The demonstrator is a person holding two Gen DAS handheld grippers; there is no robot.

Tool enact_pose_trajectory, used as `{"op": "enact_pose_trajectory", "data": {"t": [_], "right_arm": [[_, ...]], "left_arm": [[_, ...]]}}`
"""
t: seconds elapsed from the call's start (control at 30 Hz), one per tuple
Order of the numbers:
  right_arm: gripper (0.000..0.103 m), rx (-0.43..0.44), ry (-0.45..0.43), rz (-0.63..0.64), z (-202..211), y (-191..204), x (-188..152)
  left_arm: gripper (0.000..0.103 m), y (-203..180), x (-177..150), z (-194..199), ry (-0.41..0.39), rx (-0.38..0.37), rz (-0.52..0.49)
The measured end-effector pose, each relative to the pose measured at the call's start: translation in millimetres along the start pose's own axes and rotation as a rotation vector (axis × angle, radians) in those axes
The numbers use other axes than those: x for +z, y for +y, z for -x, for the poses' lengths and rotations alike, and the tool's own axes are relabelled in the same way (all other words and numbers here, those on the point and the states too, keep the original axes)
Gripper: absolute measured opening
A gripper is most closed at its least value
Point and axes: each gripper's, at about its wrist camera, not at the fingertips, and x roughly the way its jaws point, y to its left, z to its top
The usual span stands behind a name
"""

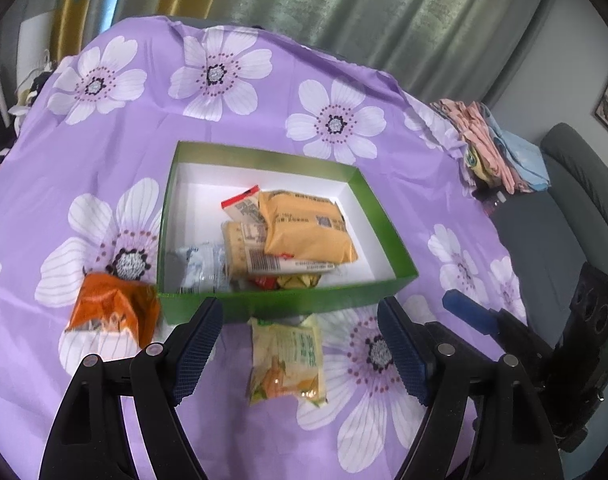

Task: Organize snacks
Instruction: 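Withdraw the right gripper from the box, then reach the right gripper to the green-and-yellow snack bag and grasp it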

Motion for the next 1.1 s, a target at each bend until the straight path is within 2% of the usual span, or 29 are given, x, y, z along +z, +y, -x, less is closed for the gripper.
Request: {"op": "enact_pose_trajectory", "data": {"t": [0.4, 1.1], "right_arm": [[0.065, 0.012, 0.038, 0.009, 5, 12, -20], [0.066, 0.032, 0.112, 0.000, -13, 16, -39]], "left_arm": [[0.080, 9, -26, 4, 0.043, 0.004, 0.035], [0.080, 24, -42, -14, 0.110, 0.016, 0.068]]}}
